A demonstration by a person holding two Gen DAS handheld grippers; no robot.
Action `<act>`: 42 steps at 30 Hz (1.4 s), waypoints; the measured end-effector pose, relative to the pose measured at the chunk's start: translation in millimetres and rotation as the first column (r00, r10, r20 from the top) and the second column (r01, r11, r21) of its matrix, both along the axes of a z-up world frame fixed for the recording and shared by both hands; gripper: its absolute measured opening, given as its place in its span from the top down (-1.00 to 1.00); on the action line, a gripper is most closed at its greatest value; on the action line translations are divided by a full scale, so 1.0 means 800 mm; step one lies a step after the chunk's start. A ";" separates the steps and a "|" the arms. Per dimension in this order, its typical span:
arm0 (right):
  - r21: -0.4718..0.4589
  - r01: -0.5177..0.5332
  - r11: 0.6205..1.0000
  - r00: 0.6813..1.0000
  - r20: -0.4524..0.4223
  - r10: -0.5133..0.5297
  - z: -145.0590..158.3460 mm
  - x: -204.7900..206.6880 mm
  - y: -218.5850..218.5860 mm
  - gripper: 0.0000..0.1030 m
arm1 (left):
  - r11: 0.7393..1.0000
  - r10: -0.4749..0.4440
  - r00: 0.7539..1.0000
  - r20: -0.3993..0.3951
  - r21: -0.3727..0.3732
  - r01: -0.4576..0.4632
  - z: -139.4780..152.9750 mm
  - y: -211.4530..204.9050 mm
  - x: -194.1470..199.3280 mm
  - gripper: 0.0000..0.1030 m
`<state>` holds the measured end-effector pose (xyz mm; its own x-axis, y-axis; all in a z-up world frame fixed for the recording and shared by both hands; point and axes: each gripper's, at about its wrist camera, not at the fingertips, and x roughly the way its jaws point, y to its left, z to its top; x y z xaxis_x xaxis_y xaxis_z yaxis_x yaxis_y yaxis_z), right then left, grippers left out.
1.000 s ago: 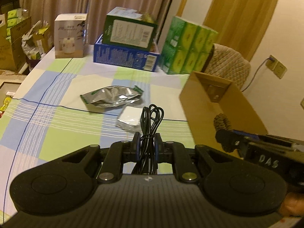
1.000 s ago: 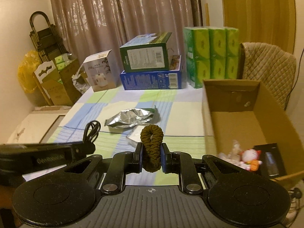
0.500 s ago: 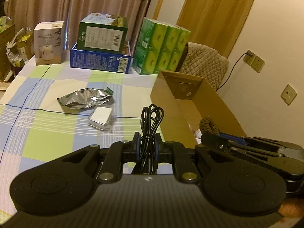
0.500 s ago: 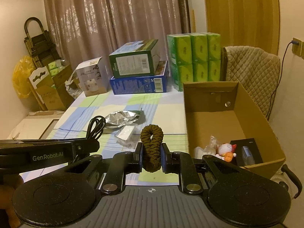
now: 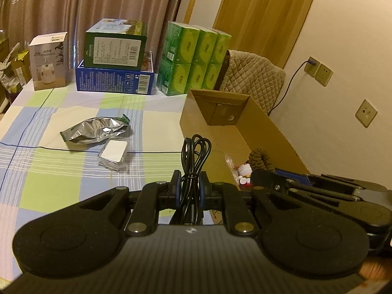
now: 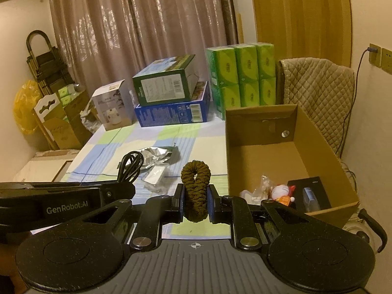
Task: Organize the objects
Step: 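Carry the black cable and hair tie ring over the cardboard box with both tools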
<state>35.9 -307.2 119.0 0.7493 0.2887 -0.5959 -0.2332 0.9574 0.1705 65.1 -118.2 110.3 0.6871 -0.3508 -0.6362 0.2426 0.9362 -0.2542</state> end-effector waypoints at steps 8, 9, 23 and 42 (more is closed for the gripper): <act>0.000 0.035 0.999 0.999 0.004 -0.035 0.003 0.002 -0.026 0.72 | 1.000 -0.030 1.000 0.002 0.001 0.030 0.003 -0.024 0.003 0.79; -0.002 0.041 0.999 0.999 0.005 -0.041 0.003 0.003 -0.030 0.72 | 0.999 -0.034 0.999 0.001 0.001 0.034 0.004 -0.026 0.003 0.79; -0.042 0.139 0.989 0.990 0.019 -0.138 0.010 0.022 -0.116 0.71 | 0.995 -0.104 0.995 -0.001 -0.008 0.104 0.008 -0.087 0.020 0.79; -0.065 0.146 0.987 0.989 -0.015 -0.147 -0.013 0.072 -0.156 0.72 | 0.988 -0.156 0.986 -0.054 -0.034 0.154 -0.026 -0.151 0.080 0.79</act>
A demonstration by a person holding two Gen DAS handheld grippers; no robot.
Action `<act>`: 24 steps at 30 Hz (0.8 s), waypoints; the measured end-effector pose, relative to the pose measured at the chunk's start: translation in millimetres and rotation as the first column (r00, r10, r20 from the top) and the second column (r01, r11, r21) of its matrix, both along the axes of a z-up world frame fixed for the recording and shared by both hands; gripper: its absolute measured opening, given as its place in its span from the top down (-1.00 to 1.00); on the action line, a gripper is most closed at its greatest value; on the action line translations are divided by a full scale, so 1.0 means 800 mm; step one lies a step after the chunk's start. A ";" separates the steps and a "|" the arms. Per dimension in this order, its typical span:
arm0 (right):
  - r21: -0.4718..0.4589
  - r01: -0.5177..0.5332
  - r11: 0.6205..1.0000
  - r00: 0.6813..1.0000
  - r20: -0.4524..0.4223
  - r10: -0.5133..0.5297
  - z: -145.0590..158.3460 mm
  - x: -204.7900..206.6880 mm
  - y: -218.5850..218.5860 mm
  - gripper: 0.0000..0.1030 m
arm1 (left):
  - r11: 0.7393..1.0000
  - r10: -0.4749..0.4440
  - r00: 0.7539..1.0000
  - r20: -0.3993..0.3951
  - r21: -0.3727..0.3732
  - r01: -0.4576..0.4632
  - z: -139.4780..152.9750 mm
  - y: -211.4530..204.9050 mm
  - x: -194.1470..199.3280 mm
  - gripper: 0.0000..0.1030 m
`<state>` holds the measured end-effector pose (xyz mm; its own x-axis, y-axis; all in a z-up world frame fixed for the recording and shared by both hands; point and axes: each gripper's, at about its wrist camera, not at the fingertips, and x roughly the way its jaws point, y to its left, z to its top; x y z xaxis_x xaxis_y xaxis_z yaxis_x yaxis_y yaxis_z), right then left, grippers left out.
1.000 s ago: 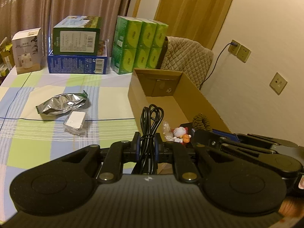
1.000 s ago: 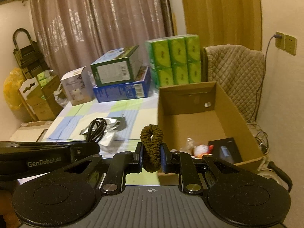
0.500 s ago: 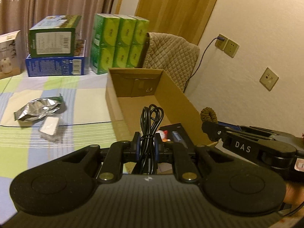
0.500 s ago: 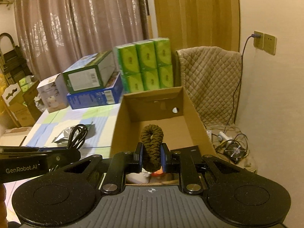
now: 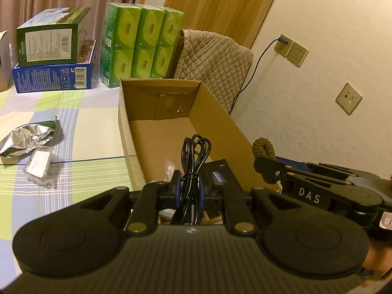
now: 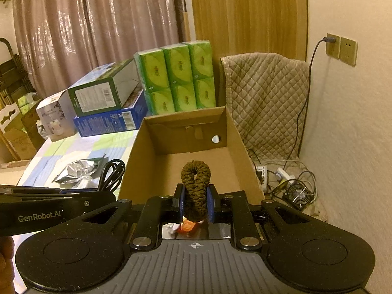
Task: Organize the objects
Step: 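Carry the black cable and hair tie ring over the cardboard box with both tools, then open the left tool to drop the black cable into the box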
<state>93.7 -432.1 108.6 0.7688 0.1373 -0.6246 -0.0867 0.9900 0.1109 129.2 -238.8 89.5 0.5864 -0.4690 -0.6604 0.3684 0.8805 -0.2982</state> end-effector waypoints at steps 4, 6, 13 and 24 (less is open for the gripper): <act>-0.002 -0.002 1.000 1.000 -0.006 0.002 -0.004 0.008 -0.002 0.72 | 1.000 -0.002 1.000 -0.007 -0.001 0.002 -0.006 -0.005 0.009 0.79; 0.001 0.000 1.000 1.000 -0.007 0.000 -0.006 0.011 -0.004 0.72 | 1.000 -0.004 1.000 -0.008 0.000 0.004 -0.008 -0.008 0.012 0.79; -0.001 0.009 1.000 1.000 -0.009 -0.009 -0.009 0.019 -0.010 0.71 | 1.000 -0.004 1.000 -0.017 0.001 0.004 -0.016 -0.014 0.024 0.79; 0.004 0.030 1.000 0.999 -0.013 -0.030 -0.010 0.025 -0.020 0.71 | 1.000 0.025 1.000 0.005 0.017 -0.025 -0.019 -0.021 0.042 0.21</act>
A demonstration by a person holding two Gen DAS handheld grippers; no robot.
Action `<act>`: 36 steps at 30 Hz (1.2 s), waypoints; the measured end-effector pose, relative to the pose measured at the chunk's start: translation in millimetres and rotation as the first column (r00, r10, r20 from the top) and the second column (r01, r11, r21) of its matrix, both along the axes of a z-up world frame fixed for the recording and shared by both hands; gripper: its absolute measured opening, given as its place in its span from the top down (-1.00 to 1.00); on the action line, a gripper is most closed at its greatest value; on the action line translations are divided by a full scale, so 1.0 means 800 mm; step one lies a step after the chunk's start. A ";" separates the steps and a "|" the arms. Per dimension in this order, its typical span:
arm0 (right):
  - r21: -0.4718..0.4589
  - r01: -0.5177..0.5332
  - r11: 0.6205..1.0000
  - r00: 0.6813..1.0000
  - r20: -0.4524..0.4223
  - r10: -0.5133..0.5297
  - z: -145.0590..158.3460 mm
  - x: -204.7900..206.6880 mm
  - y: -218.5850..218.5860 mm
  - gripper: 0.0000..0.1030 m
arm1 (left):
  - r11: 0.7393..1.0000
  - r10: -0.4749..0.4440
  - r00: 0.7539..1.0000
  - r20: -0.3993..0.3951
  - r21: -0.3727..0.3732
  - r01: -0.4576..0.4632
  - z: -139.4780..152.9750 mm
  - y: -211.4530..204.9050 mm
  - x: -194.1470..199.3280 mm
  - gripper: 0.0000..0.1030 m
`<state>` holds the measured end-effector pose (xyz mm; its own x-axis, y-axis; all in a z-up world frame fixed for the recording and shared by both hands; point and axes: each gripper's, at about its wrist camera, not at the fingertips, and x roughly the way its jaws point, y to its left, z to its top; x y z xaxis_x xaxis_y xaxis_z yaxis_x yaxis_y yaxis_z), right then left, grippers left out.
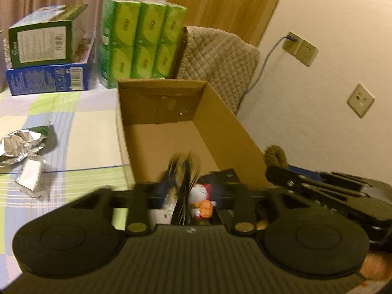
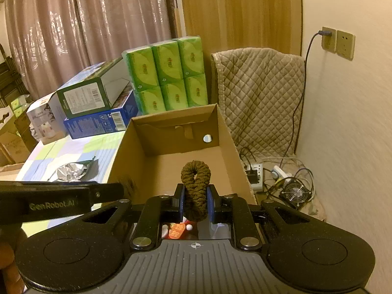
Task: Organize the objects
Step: 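Open the left tool to drop the black cable into the box, then open the right tool to drop the hair tie ring into the box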
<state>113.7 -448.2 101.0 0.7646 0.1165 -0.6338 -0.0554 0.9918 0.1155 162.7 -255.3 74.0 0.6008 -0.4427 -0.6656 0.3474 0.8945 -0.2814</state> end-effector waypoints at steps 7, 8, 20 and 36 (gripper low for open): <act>0.014 -0.005 1.000 1.000 0.003 0.005 0.003 -0.005 0.001 0.71 | 0.999 0.033 0.999 0.006 0.004 -0.033 0.002 0.021 -0.005 0.21; 0.015 -0.008 1.000 1.000 0.004 0.008 0.004 -0.006 0.003 0.71 | 0.999 0.037 0.999 0.005 0.006 -0.037 0.001 0.024 -0.007 0.21; 0.029 -0.029 0.999 1.000 -0.004 0.029 0.007 -0.012 0.017 0.71 | 0.999 0.045 0.999 0.000 0.024 -0.045 0.003 0.037 -0.025 0.20; 0.134 0.041 0.990 0.999 0.019 -0.044 0.011 -0.015 -0.001 -0.40 | 0.995 0.098 0.995 0.005 0.013 -0.099 0.004 0.064 -0.032 -0.06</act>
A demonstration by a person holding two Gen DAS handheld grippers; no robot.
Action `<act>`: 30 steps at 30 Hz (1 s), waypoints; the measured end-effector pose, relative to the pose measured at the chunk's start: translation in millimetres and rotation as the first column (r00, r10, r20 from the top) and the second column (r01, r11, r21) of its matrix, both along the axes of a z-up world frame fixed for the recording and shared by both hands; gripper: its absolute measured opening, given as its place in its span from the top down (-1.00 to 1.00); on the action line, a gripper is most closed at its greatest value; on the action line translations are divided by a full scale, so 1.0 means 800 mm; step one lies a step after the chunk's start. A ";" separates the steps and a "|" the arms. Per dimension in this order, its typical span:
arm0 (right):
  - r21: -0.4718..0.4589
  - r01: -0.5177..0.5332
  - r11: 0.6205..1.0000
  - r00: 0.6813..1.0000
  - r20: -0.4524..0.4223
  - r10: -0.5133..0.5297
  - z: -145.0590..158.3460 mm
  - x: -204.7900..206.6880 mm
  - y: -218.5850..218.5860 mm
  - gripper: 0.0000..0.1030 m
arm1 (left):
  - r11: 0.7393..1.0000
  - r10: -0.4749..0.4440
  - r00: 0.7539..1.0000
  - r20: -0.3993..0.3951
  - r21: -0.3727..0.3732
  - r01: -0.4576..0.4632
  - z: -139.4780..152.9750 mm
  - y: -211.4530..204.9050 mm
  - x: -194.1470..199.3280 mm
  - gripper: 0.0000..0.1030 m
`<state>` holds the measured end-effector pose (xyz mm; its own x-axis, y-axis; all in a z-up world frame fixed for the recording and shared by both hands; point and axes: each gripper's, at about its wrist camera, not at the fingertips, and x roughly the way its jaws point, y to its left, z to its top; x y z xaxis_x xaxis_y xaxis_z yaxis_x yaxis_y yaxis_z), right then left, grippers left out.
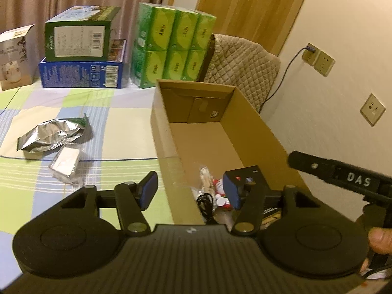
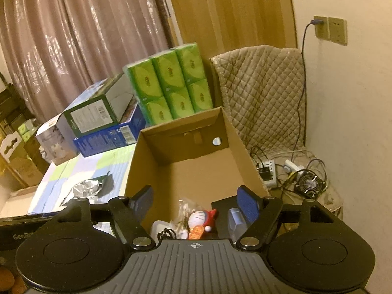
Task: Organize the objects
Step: 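Open the right tool to drop the hair tie ring into the box, then withdraw both open tools from the box back over the table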
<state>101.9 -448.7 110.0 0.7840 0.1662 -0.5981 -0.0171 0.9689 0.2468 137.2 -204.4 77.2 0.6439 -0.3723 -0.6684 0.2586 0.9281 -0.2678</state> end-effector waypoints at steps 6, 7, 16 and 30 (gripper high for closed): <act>0.000 0.000 1.000 1.000 -0.005 0.000 0.004 -0.012 0.005 -0.40 | 1.000 0.022 1.000 0.000 0.005 -0.022 0.001 0.012 -0.010 -0.14; -0.001 -0.002 1.000 1.000 -0.003 0.002 0.005 -0.014 0.008 -0.40 | 1.000 0.022 1.000 0.002 0.007 -0.022 0.002 0.013 -0.012 -0.19; -0.014 -0.030 0.999 0.999 0.015 0.030 0.020 -0.038 0.030 -0.40 | 0.999 0.029 0.999 0.029 0.034 -0.030 0.019 0.026 -0.037 -0.46; -0.048 -0.099 0.994 0.994 0.033 0.101 0.035 -0.057 0.088 -0.40 | 0.997 0.071 0.996 0.061 0.031 -0.073 0.036 0.075 -0.072 -0.83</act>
